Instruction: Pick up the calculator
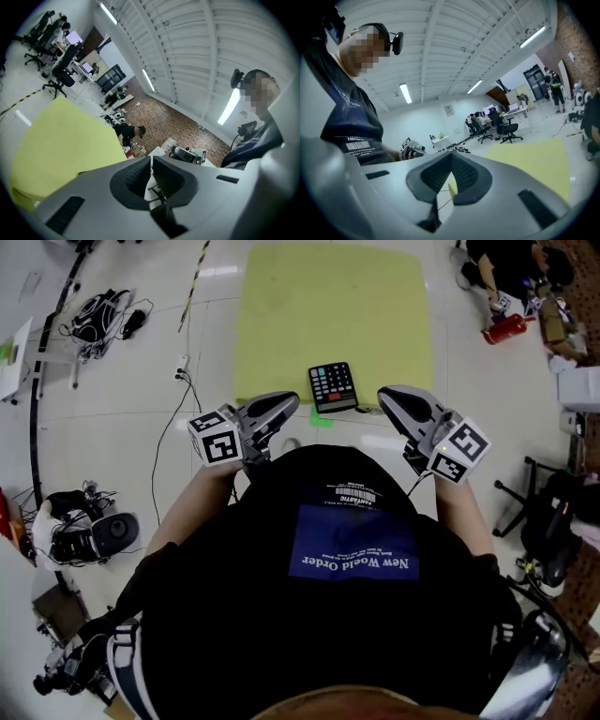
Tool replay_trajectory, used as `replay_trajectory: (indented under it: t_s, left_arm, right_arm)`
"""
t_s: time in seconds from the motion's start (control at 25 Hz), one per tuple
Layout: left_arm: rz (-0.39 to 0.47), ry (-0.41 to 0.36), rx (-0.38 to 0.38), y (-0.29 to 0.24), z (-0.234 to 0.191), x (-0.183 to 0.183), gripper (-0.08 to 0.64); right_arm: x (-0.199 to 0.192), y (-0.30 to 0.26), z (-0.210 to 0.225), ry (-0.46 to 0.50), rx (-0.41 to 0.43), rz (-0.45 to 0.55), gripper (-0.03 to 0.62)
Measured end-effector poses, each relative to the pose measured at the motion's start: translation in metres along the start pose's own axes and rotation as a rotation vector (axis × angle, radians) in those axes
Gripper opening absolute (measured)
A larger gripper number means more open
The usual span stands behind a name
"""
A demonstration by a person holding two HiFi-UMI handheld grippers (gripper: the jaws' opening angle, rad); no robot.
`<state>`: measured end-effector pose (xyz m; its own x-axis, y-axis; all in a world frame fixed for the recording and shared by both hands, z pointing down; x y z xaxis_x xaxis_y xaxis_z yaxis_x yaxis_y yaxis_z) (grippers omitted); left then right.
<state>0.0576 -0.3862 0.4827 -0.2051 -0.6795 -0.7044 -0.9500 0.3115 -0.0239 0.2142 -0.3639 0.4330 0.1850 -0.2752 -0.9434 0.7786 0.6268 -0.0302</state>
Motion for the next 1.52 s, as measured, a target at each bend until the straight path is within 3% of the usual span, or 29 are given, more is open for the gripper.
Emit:
replay_trajectory:
  t_s: [0.16,0.32,0.68,0.96,1.24,1.52]
  left_arm:
    - [-0.068,0.031,-0.021,0.001,-0.021,-0.004,0.005]
    - [-0.136,0.125,-0.004,0.000,-0.041,-0.023,0.099]
    - [-0.265,0.491,0.117,-0.020,-0.103,-0.117,0.238]
    - [-0.204,0.814,0.199,-0.033,-0.159,-0.176,0.273]
    - [-0.141,0.910,0.165,-0.061,-0.176,-0.183,0.273]
    - [-0.182,0.968,0.112,-0.085,-0.176,-0.196,0.273]
  right_arm:
    - [0.000,-0.016,0.000,-0.003,-0.026,-0.014,-0.015]
    - [-0.001,-0.021,0.002,-0.016,-0.029,-0.028,-0.015]
    - [-0.029,-0.017,0.029,-0.111,-0.044,-0.045,-0.015]
    - [-0.062,0.002,0.051,-0.167,-0.084,-0.081,-0.015]
    - [-0.095,0.012,0.052,-0.220,-0.104,-0.110,-0.015]
    - [-0.116,0.019,0.051,-0.256,-0.119,-0.130,-0.015]
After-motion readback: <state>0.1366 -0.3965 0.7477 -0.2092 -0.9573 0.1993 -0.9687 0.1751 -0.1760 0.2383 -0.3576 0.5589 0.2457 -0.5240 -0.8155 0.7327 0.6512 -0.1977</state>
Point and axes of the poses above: the fingertips, and each gripper's own axes: y backward along the fingers, z to its right, x out of its top, the point moved 1 cm from there along y, backward along the fingers, and after that the axes turned 6 degrees about z, right-handed, at the moved point
